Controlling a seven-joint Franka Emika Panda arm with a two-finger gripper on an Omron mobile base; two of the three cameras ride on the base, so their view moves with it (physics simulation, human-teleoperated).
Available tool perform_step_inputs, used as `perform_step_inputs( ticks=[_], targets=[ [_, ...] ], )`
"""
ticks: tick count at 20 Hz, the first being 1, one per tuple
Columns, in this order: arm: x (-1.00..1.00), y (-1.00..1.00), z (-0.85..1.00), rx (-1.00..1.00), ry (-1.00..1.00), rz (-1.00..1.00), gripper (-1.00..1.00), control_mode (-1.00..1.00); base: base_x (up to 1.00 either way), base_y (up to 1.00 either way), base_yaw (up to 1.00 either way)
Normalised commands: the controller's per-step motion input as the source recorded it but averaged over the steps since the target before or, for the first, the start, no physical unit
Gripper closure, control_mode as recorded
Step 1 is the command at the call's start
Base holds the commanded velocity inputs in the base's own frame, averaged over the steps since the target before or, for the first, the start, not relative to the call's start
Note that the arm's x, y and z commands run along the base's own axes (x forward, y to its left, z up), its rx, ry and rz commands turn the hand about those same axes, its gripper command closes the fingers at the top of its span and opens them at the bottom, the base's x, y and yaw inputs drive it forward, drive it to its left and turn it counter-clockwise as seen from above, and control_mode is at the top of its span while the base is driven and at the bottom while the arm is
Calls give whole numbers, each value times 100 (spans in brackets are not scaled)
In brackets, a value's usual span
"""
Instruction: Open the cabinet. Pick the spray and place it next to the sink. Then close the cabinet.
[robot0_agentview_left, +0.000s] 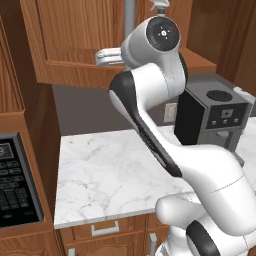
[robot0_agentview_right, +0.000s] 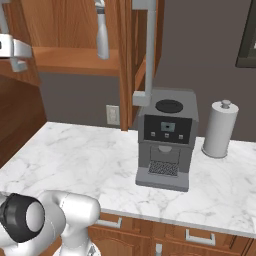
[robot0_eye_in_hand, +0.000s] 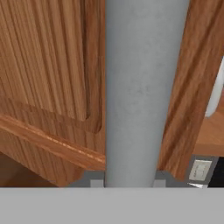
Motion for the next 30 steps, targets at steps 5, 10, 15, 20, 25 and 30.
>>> perform_step_inputs(
  ticks=[5,10,15,20,25,30],
  targets=[
    [-48,45,14,0,7,-2,100,-100,0,0,0],
    [-50,48,10,0,1,-3,100,-100,0,0,0],
    [-47,50,6,0,0,-2,100,-100,0,0,0],
    [-37,52,5,0,0,-1,100,-100,0,0,0],
    [-32,49,2,0,0,-1,100,-100,0,0,0],
    [-21,18,-16,0,0,0,-100,-100,0,0,0]
  ],
)
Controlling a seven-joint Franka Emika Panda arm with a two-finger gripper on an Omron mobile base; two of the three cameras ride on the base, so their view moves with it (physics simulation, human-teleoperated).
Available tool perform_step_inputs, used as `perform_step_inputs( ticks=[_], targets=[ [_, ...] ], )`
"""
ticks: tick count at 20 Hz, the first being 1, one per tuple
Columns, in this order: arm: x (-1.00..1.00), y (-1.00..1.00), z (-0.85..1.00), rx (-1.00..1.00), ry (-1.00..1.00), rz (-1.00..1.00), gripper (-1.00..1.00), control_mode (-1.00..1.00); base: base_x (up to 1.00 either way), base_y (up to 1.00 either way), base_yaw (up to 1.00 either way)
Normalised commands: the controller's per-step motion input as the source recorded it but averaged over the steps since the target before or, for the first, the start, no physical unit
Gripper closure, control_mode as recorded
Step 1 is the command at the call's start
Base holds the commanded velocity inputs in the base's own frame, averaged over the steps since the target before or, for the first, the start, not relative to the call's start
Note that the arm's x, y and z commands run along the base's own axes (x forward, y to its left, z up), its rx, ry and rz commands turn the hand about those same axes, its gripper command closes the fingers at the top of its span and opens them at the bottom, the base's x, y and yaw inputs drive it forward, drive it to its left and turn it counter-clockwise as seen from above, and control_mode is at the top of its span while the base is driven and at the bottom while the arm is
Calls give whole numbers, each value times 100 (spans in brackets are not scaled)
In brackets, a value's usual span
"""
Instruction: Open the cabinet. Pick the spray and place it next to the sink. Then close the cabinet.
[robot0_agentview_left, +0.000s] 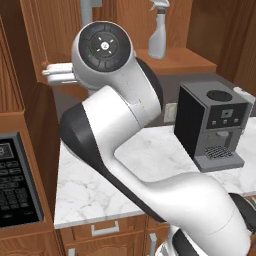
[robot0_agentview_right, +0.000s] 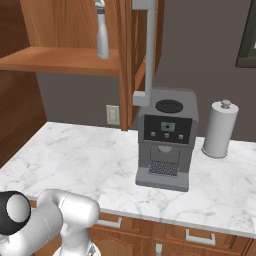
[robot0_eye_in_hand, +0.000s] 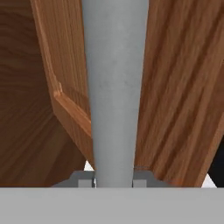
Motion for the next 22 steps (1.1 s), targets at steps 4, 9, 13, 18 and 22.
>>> perform_step_inputs(
  ticks=[4,9,13,18,22],
  targets=[
    [-31,-12,-9,0,0,-2,-100,-100,0,0,0],
    [-46,-23,0,1,0,-5,-100,-100,0,0,0],
    [-66,-32,0,4,0,-1,-100,-100,0,0,0],
    [-38,-56,0,16,0,0,-100,-100,0,0,0],
    [-17,-74,-1,24,0,4,-100,-100,0,0,0]
  ],
)
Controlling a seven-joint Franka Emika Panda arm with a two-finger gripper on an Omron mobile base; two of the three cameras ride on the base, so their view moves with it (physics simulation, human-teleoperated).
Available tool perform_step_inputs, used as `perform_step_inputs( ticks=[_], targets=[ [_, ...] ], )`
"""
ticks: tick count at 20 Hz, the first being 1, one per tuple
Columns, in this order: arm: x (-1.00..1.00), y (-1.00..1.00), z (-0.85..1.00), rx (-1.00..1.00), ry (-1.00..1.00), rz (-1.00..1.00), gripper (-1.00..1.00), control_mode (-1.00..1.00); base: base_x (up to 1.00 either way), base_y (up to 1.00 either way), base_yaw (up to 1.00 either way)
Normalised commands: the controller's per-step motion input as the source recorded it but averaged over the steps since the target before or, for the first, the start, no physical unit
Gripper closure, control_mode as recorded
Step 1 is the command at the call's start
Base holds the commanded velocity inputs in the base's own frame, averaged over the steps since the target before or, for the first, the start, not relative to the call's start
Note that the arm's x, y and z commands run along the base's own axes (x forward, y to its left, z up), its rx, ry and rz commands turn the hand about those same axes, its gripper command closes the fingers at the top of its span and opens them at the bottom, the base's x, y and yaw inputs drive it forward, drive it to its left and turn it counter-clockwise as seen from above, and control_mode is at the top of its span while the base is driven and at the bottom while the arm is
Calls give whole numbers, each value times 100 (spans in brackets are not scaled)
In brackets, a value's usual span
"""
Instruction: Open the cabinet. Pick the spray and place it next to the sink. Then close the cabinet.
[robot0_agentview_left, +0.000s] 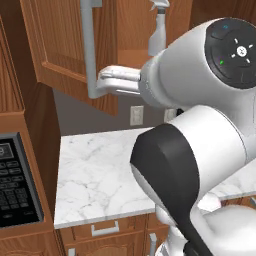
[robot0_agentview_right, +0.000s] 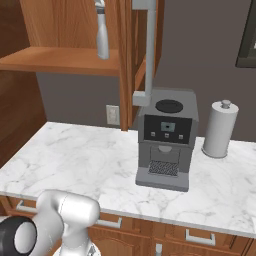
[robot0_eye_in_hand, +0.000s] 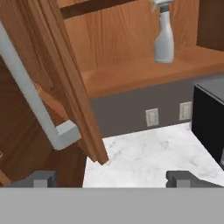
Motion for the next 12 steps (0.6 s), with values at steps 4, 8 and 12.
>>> perform_step_inputs(
  ticks=[4,8,12],
  targets=[
    [-6,-69,0,29,0,9,-100,-100,0,0,0],
    [6,-60,-1,30,0,13,-100,-100,0,0,0],
    [29,-40,-9,36,1,14,-100,-100,0,0,0]
  ],
)
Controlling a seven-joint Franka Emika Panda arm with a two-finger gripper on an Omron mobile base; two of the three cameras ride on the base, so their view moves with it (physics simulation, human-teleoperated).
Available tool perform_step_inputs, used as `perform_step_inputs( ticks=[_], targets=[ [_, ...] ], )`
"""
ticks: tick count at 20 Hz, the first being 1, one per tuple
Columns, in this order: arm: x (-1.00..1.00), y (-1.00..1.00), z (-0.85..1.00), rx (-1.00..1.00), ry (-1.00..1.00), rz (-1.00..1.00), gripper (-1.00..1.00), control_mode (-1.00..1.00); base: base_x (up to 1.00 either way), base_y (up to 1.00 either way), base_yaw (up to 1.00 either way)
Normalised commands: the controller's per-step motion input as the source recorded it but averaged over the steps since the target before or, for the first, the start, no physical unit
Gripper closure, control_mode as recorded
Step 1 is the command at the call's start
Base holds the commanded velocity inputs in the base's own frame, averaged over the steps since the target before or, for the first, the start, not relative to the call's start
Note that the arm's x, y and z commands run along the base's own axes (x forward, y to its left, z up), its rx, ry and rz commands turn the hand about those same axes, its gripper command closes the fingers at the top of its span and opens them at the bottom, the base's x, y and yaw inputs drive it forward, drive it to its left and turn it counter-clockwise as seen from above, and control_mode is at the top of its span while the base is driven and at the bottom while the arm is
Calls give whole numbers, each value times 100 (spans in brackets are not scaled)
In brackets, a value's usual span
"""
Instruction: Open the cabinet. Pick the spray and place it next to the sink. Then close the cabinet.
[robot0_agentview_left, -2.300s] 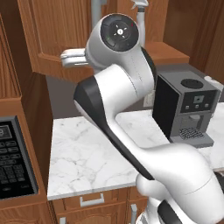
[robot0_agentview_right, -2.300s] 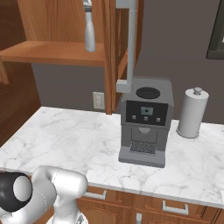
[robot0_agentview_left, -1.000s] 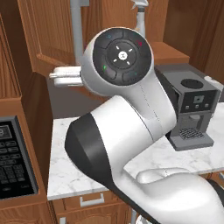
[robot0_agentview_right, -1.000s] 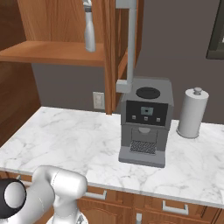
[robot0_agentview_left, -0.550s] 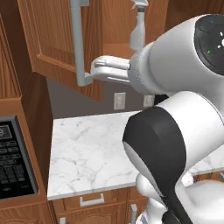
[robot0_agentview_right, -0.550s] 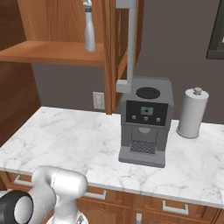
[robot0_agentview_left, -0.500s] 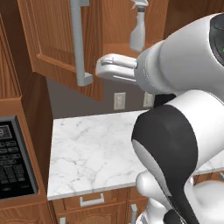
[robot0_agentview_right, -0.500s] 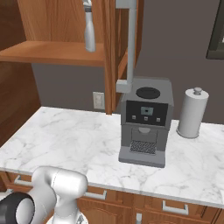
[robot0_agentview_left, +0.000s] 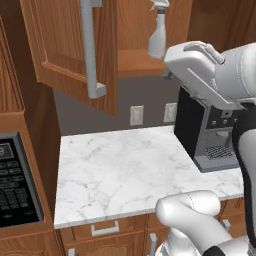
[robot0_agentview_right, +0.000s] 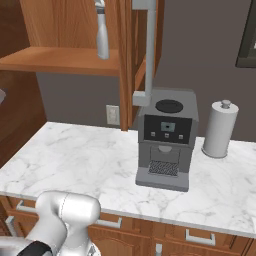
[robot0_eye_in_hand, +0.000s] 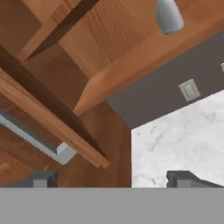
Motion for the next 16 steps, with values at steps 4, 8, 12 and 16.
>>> perform_step_inputs(
  ticks=[4,8,12,16],
  targets=[
    [51,-28,-13,42,6,15,-100,-100,0,0,0],
    [60,0,-17,40,8,10,-100,-100,0,0,0],
    [67,7,-14,34,6,11,-100,-100,0,0,0],
    [65,16,-10,28,7,12,-100,-100,0,0,0]
  ],
)
